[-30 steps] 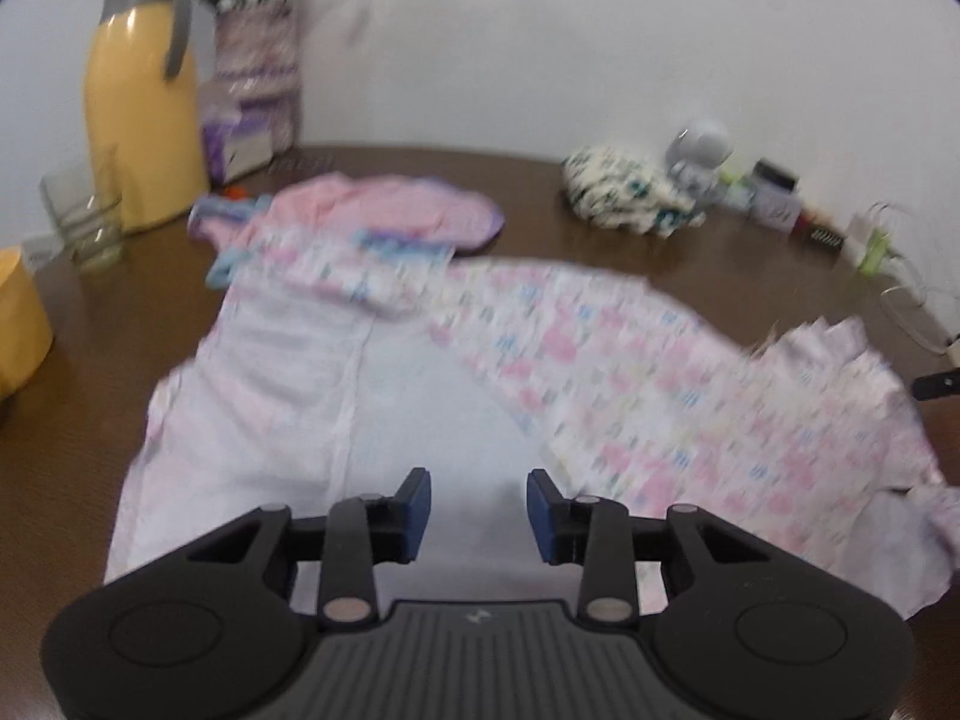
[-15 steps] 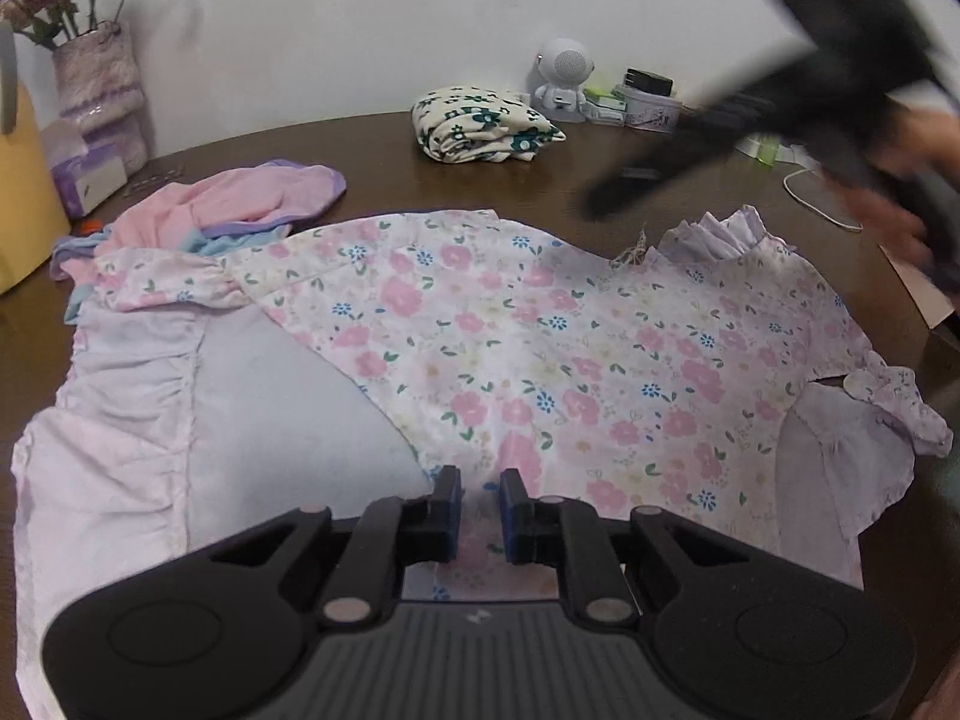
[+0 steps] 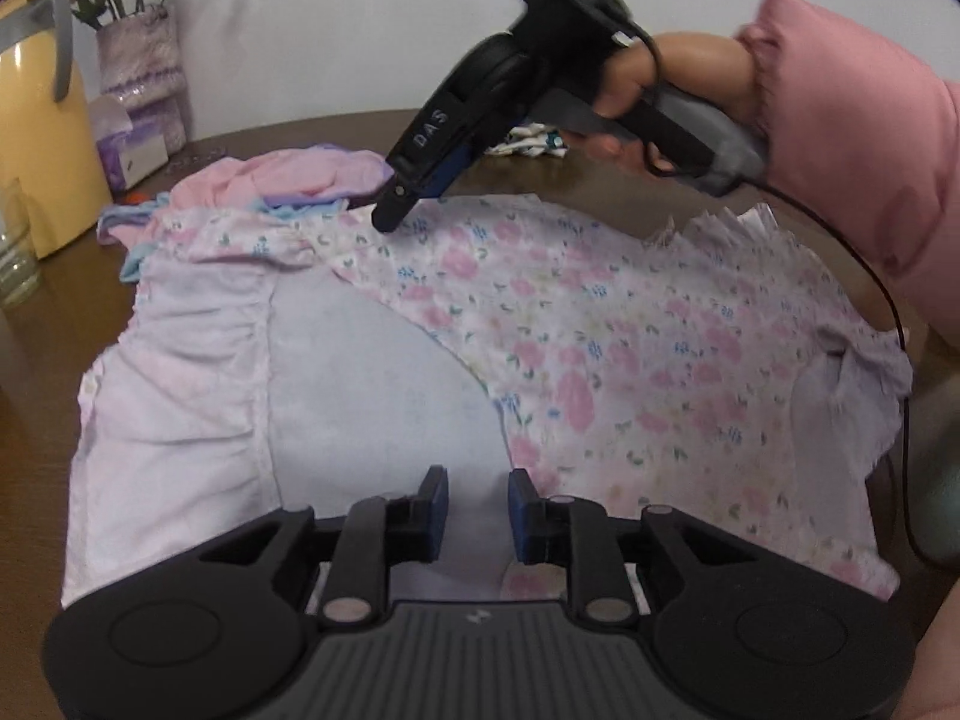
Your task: Fold clothes
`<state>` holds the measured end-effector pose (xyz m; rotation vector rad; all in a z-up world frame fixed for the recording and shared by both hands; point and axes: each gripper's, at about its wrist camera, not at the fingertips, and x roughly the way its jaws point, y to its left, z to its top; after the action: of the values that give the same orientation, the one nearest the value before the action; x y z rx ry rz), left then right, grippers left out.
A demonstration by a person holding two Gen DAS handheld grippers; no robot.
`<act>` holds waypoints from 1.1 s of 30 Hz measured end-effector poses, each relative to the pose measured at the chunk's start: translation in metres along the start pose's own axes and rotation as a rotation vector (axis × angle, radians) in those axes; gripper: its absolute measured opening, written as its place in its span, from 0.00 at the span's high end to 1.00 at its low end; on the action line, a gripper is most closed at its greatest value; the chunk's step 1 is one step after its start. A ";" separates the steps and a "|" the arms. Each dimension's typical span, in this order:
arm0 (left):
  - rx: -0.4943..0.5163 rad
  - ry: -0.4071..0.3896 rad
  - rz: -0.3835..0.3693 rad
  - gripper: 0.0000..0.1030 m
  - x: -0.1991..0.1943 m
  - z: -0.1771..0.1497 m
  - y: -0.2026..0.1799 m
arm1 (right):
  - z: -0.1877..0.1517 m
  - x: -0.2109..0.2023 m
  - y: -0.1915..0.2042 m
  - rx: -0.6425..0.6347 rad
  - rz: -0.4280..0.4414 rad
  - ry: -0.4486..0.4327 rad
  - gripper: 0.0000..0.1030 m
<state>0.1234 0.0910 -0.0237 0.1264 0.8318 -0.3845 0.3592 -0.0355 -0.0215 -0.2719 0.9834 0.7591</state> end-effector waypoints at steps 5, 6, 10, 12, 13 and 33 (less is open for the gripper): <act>0.014 -0.014 0.009 0.82 -0.003 -0.007 -0.006 | -0.001 0.007 -0.003 0.035 -0.040 -0.012 1.00; 0.012 -0.016 0.011 0.82 -0.004 -0.008 -0.007 | -0.001 0.008 -0.006 0.055 -0.050 -0.020 1.00; -0.019 -0.024 0.014 0.80 -0.008 -0.009 -0.007 | -0.005 0.003 -0.009 0.101 -0.029 -0.040 0.97; -0.036 -0.065 0.019 0.78 -0.018 -0.008 -0.007 | -0.008 -0.011 -0.012 0.136 0.002 -0.069 0.86; -0.039 -0.092 0.016 0.75 -0.025 -0.007 -0.008 | -0.013 -0.027 -0.012 0.146 0.012 -0.096 0.70; -0.026 -0.045 0.006 0.77 -0.029 -0.034 -0.052 | -0.283 -0.190 -0.008 0.248 -0.166 -0.121 0.61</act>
<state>0.0622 0.0599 -0.0224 0.0958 0.7918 -0.3697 0.1184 -0.2771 -0.0200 -0.0890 0.9168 0.4908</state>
